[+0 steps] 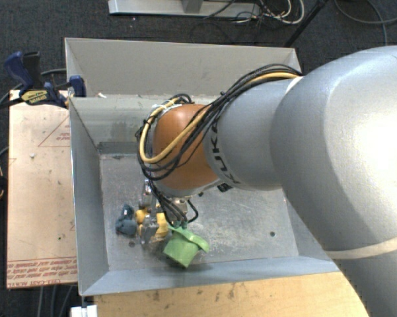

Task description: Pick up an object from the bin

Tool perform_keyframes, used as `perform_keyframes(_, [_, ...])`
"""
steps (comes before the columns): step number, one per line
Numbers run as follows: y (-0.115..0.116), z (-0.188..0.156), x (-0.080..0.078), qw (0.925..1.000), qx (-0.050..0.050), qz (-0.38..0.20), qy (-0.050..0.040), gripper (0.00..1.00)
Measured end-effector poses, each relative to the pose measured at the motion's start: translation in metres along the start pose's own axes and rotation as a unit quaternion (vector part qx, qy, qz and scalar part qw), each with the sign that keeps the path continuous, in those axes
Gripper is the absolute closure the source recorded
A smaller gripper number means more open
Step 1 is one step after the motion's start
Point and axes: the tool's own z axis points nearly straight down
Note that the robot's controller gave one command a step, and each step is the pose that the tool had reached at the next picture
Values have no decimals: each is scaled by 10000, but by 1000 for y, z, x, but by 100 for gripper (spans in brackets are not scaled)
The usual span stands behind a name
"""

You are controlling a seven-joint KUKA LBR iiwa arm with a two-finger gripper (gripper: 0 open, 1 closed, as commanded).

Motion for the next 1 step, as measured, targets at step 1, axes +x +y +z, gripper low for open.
perform_keyframes(1, [10,-140,19,9954,2,-954,-6,100])
